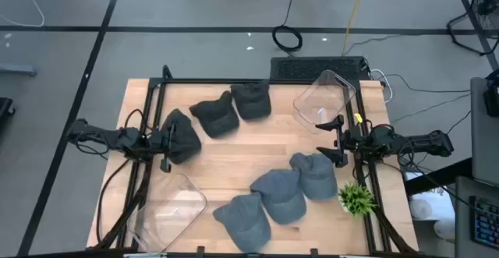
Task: Pick & Place hat
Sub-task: Put the top gray cap into the top transparent bin
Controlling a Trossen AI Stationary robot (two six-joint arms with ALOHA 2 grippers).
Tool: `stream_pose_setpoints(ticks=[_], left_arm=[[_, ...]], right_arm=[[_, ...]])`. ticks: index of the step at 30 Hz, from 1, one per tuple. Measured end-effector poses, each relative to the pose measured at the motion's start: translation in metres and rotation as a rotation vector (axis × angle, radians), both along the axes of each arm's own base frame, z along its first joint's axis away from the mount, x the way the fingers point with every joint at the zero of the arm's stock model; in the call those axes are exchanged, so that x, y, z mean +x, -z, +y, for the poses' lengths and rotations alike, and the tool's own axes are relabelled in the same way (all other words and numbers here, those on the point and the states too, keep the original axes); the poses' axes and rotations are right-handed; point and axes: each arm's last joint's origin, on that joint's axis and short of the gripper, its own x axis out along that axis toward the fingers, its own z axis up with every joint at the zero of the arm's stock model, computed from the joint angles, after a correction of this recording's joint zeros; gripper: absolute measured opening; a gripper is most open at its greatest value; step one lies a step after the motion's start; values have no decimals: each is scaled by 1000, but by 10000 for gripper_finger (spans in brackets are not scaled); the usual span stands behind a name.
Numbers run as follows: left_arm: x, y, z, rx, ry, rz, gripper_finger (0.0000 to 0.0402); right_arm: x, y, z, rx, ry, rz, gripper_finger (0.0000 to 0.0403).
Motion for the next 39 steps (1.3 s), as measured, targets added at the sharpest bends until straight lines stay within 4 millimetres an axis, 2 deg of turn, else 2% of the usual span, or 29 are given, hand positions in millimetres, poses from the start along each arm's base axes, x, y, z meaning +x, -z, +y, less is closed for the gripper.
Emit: stream_pose_setpoints(ticks=[4, 10, 14, 25, 30, 34, 39], left_arm=[[0, 0, 0, 0, 0, 0, 76], [0, 0, 0, 0, 0, 0, 76], [0, 0, 0, 0, 0, 0, 76], [0, 0, 0, 0, 0, 0, 76], [0, 0, 0, 0, 0, 1, 76], [0, 0, 0, 0, 0, 1, 76], [0, 0, 0, 0, 0, 1, 76]], right_arm=[[0, -1, 0, 59, -16, -14, 389], [0, -1, 1, 368, -119, -28, 389], [0, -1, 2, 455, -154, -29, 389], [0, -3, 1, 507, -167, -57, 389], [-1, -5, 1, 442, -156, -72, 389], [-1, -4, -1, 363, -62, -77, 389], [-1, -4, -3, 403, 24, -90, 389]])
